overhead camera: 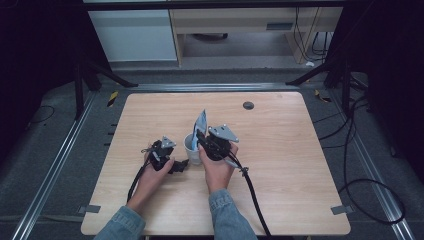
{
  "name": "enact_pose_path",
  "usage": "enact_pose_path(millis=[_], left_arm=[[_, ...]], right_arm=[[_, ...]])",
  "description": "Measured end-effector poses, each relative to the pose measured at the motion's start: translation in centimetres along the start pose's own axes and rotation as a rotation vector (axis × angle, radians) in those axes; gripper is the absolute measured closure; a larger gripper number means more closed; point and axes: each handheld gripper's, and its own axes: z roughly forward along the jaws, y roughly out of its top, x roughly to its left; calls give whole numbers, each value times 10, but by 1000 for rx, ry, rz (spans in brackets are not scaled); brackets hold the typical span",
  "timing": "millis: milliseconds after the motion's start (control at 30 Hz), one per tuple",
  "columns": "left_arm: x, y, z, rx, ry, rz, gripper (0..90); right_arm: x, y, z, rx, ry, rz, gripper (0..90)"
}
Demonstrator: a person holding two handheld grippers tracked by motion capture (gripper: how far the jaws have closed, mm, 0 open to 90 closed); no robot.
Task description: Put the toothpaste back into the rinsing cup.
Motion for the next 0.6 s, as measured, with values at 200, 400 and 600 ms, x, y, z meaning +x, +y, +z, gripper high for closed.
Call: enact_pose_path(millis=[200, 400, 600], left_arm=[[0, 0, 0, 0, 0, 0, 0], [0, 0, 0, 0, 0, 0, 0], [0, 0, 0, 0, 0, 0, 0]], right_arm=[[1, -1, 0, 3, -1, -2, 537], [2, -1, 0, 13, -1, -10, 518], [1, 1, -3, 17, -11, -21, 484]])
